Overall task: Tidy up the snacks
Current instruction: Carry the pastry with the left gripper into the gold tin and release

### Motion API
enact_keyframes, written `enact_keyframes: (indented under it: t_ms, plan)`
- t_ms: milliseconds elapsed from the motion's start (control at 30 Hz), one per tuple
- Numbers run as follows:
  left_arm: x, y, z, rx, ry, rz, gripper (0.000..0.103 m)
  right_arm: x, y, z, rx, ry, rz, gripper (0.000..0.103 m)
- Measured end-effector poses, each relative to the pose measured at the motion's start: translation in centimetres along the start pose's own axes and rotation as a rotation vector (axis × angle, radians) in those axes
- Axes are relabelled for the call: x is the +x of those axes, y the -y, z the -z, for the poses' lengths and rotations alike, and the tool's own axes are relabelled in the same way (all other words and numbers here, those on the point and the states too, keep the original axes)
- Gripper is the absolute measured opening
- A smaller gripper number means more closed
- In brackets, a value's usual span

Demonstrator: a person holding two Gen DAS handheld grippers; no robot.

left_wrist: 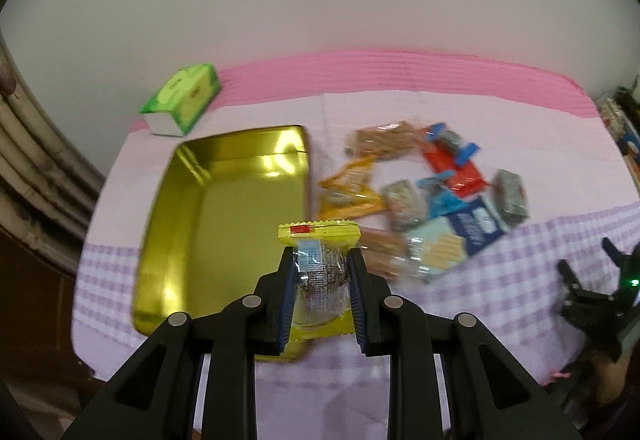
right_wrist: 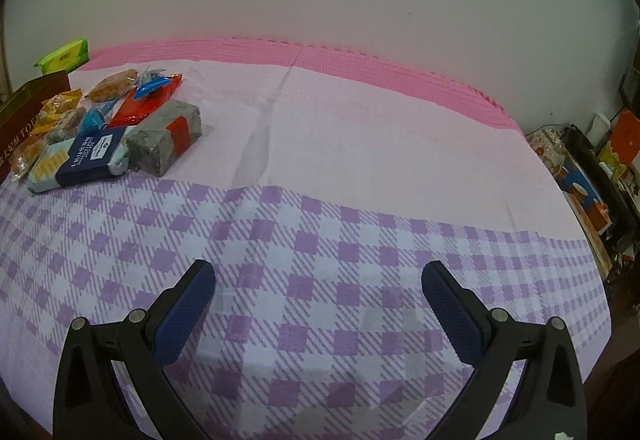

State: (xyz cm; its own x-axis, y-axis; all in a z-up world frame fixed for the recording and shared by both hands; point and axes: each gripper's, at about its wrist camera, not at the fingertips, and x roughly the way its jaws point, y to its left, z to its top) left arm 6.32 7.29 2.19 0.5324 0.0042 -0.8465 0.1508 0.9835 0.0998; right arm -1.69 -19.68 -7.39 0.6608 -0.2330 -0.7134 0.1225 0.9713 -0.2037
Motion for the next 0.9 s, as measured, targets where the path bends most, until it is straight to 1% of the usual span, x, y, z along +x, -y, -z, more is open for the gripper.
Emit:
enact_keyframes:
  t_ms: [67,167,267,333,400,433,533,600,700,733,900]
  plan:
    - [0.5,-1.5,-0.5,0.005,-0.002,-0.021,0.025,0.1,0.1,0.1,0.014,-0.007,-0.013,0.102]
    - [2.2,-4.3,-1.6,-0.005,-0.032,-0.029,0.025,0.6,0.7,-0.1,0.053,-0.024,-0.040,0.102]
    - [4.3,-7.6,-2.9,-0.018,-0.068,-0.037,0.025,0.6,0.8,0.0,0.051,-0.023,-0.035,0.102]
    - [6.0,-9.8,-4.0,-0.018,-0.085,-0.059,0.025,0.6,1.0,-0.1,0.043,-0.018,-0.024,0.102]
    - [7.2,-11.1,-4.8,-0.012,-0.106,-0.051,0.025,0.6,1.1,-0.1,0.038,-0.009,-0.022,0.102]
    - [7.9,-12.0,-5.4,-0.023,-0.106,-0.059,0.025,0.6,1.1,-0.1,0.036,-0.008,-0.020,0.102]
    - [9.9,-12.9,-6.6,-0.013,-0.127,-0.046,0.025,0.6,1.0,-0.1,0.034,-0.005,-0.016,0.102]
    - [11.3,-13.1,-7.1,-0.006,-0.135,-0.071,0.026,0.4,0.5,0.1,0.031,-0.003,-0.014,0.102]
    - [13.6,-13.1,-7.6,0.002,-0.165,-0.087,0.026,0.4,0.6,0.0,0.032,-0.004,-0.015,0.102]
    - [14.2,-13.3,-7.6,0.000,-0.171,-0.095,0.026,0.2,0.1,0.1,0.031,-0.004,-0.014,0.102]
    - [16.5,-13.7,-7.9,-0.020,-0.195,-0.128,0.026,0.4,0.4,0.1,0.029,-0.002,-0.012,0.102]
